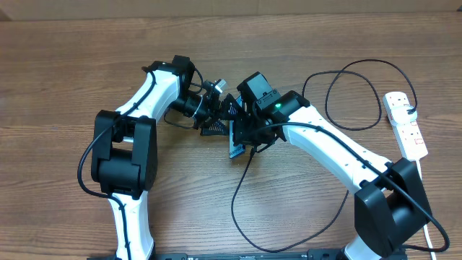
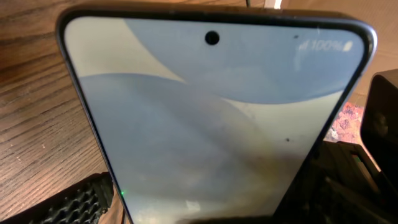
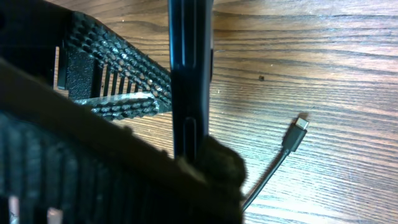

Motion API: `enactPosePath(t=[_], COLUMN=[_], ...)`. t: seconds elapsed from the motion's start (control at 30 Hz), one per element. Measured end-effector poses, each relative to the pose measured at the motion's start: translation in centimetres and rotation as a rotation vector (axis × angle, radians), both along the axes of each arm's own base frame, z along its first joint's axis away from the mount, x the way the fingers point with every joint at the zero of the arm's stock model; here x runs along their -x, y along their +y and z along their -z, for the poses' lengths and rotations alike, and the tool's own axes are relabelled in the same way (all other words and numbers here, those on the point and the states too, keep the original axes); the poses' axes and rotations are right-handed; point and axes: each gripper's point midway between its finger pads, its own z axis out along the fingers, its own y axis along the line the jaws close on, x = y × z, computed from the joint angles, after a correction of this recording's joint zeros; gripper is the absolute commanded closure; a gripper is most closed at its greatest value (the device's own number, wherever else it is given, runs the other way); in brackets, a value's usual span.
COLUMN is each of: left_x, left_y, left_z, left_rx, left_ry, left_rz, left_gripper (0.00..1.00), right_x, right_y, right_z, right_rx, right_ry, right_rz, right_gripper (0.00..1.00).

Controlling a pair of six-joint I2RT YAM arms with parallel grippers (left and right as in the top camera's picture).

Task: Plug charger to phone and switch on socket
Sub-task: 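Bring the plug with the right gripper toward the phone's port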

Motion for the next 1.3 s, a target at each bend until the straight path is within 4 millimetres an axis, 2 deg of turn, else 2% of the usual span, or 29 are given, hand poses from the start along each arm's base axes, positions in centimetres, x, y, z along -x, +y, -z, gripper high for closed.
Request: enactPosePath(t=[0.13, 0.27, 0.47, 0.63, 0.77, 1.2, 1.3], left_x=[0.0, -0.3, -1.0, -1.2, -1.3, -1.5, -1.7], left_y=[-0.1, -0.3, -0.8, -1.1, -1.2, -1.2, -1.2], left_z=[-0.2, -1.2, -5.0, -6.9, -7.6, -8.0, -8.3], left_rx=[0.014, 0.091, 0.341, 0.460, 0.500, 0.510, 0.511], left_ry=[-0.002, -0.030, -0.086, -0.102, -0.113, -0.121, -0.130], left_rz=[0.001, 0.001, -0.022, -0.036, -0.041, -0.041, -0.039], left_gripper=[0.07, 0.10, 0.22, 0.35, 0.45, 0.46, 0.50], right_x=[0.0, -0.3, -2.6, -4.0, -4.1, -3.7, -3.8], right_y=[0.0, -0.4, -1.3, -0.8, 0.1, 0.1, 0.2], right_z=[-0.2, -1.1, -4.6, -6.6, -7.4, -7.7, -7.9], right_rx=[-0.035, -0.108, -0.276, -0.400, -0.446, -0.469, -0.473], right_ry=[0.017, 0.032, -0.034, -0.084, -0.104, -0.049, -0.050], right_rz=[-0.019, -0.040, -0.043, -0.069, -0.097, -0.049, -0.039], right_gripper=[0.96, 0.96, 0.96, 0.96, 0.96, 0.96, 0.96])
